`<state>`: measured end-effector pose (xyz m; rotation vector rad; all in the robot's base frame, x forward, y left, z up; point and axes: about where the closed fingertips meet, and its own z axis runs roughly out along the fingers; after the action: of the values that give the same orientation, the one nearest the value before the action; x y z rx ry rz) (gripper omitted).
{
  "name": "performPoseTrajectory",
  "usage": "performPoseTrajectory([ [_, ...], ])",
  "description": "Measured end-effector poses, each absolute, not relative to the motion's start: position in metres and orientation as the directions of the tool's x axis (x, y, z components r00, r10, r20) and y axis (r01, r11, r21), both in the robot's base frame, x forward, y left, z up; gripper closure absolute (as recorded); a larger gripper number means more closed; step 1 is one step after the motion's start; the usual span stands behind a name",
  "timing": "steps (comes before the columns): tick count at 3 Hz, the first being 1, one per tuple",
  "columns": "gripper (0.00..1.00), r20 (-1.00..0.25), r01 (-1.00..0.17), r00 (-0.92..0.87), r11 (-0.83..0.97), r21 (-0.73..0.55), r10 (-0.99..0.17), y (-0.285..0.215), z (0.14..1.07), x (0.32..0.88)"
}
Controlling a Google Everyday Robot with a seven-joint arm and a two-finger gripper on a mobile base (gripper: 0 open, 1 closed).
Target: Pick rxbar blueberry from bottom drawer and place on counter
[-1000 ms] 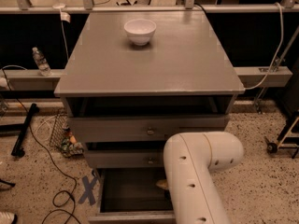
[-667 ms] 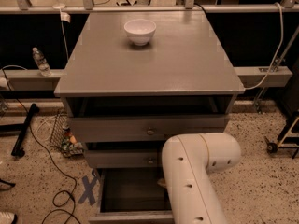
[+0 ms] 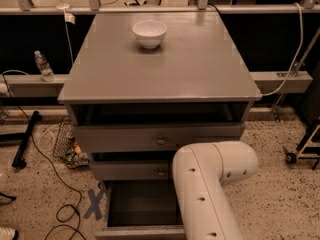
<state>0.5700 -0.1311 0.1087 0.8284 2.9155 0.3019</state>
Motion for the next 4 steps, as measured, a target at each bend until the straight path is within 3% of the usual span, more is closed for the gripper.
performPoseTrajectory([
  [2, 0.96, -0.038, 0.51, -0.848, 0.833, 0.215, 0.529, -0.1312, 0.1183, 0.57],
  [4, 1.0, -0.038, 0.51, -0.848, 0.833, 0.216, 0.529, -0.1314, 0.1197, 0.57],
])
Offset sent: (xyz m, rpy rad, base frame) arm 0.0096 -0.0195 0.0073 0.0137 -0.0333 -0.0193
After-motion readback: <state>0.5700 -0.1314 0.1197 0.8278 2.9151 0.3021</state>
